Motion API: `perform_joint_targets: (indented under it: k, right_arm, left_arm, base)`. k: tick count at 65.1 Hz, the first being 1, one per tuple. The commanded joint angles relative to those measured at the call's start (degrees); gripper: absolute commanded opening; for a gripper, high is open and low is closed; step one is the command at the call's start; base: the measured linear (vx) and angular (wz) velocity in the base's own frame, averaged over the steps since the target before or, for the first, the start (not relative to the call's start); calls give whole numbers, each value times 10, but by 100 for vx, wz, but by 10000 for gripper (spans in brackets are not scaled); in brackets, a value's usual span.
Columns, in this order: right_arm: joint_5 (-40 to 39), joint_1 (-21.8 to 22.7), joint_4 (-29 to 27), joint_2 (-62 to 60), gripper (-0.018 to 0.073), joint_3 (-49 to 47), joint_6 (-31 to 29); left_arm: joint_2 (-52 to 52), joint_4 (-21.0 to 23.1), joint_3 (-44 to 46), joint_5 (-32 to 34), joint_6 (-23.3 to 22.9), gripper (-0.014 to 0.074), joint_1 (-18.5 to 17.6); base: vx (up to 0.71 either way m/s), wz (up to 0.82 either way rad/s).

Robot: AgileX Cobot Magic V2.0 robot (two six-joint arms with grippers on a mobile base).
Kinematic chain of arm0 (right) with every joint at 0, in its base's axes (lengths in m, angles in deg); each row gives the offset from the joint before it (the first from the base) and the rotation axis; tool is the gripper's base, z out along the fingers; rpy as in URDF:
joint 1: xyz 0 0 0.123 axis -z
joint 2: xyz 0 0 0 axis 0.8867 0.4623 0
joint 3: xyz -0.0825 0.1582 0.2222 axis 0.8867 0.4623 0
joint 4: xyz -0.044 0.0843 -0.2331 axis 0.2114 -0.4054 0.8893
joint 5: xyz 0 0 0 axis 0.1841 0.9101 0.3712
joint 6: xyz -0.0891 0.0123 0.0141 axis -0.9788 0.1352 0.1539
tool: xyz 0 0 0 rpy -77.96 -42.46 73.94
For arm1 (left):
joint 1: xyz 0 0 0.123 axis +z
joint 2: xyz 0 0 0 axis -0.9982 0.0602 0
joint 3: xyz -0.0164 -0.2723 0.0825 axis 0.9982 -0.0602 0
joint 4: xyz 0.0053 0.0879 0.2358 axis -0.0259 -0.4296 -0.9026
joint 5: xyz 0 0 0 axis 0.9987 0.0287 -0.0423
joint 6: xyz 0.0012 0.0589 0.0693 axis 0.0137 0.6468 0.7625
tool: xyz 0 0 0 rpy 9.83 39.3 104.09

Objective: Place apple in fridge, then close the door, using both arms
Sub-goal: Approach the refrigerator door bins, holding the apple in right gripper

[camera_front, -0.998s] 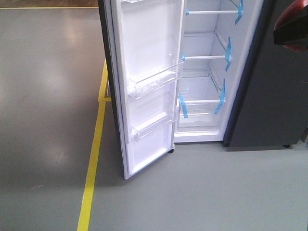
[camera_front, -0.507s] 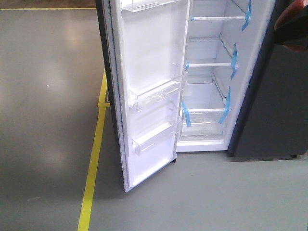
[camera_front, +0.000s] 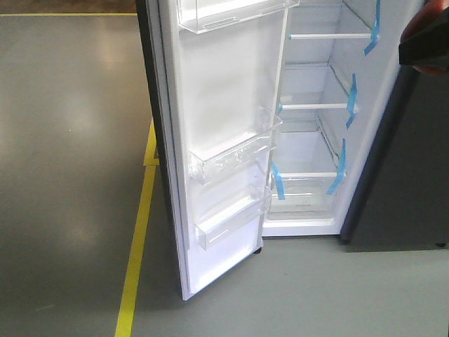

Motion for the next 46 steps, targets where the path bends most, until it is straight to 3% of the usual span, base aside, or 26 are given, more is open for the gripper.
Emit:
perform_joint_targets:
  k: [1,46]
  right_arm:
    - [-38,2,-17,-16,-7,-18,-4]
    - [-38,2,-17,-16,-7,-18,-4]
  left_arm:
    - [-8,1,-16,38,-2,-6,-3]
    - [-8,1,-16,38,-2,-6,-3]
  base:
    - [14,3]
    - [14,0]
